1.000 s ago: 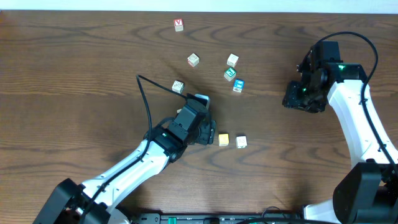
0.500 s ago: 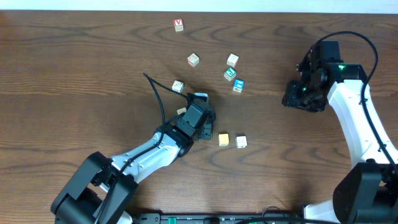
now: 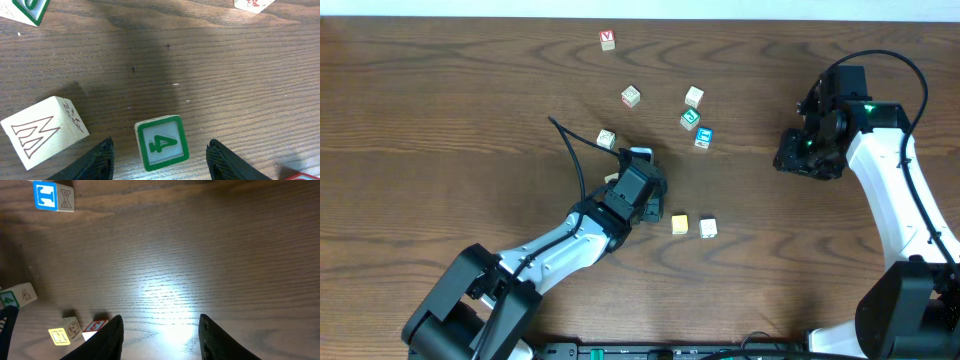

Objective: Lift 3 blocks
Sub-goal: 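Grasp the green 4 block with the left gripper, then carry the green block to the left of the yellow block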

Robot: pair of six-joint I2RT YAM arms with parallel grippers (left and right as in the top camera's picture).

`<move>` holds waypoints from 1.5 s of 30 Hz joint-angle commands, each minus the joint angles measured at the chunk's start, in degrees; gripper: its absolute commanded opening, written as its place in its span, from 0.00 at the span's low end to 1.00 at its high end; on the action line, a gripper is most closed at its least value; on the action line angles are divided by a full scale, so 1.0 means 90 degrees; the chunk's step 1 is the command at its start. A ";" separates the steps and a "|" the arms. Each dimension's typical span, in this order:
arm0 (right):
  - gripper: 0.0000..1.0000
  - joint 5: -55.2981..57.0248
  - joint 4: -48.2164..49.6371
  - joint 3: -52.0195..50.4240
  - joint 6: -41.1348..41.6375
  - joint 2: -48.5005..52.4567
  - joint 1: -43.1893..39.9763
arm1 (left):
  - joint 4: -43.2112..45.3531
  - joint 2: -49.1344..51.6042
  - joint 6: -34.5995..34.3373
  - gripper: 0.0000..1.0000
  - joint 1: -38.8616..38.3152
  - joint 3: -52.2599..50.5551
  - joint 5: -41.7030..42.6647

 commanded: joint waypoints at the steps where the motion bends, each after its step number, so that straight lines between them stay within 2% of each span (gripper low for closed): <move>1: 0.46 -0.0034 0.0010 0.0036 -0.0063 -0.0141 0.0049 | -0.0015 0.0049 0.0012 0.60 -0.0007 0.0085 -0.0321; 19: 0.46 -0.0032 0.0015 0.0036 -0.0066 -0.0141 0.0049 | 0.0209 0.0092 0.0015 0.59 -0.0010 0.0087 -0.0413; 27: 0.46 -0.0032 0.0019 0.0036 -0.0066 -0.0141 0.0049 | 0.0245 0.0559 -0.0039 0.59 -0.0015 0.0104 -0.0338; 40: 0.47 -0.0032 0.0019 0.0036 -0.0066 -0.0141 0.0049 | 0.0248 0.0474 -0.0032 0.59 -0.0015 0.0129 -0.0340; 41: 0.47 -0.0032 0.0022 0.0036 -0.0066 -0.0141 0.0049 | 0.0245 0.0449 -0.0032 0.56 -0.0015 0.0129 -0.0340; 42: 0.47 -0.0032 0.0022 0.0036 -0.0066 -0.0141 0.0049 | 0.0243 0.0415 -0.0032 0.45 -0.0015 0.0129 -0.0340; 44: 0.47 -0.0032 0.0019 0.0036 -0.0066 -0.0141 0.0049 | 0.0243 0.0367 -0.0029 0.32 -0.0015 0.0129 -0.0338; 45: 0.47 -0.0032 0.0019 0.0034 -0.0066 -0.0141 0.0049 | 0.0238 0.0333 -0.0029 0.30 -0.0015 0.0129 -0.0338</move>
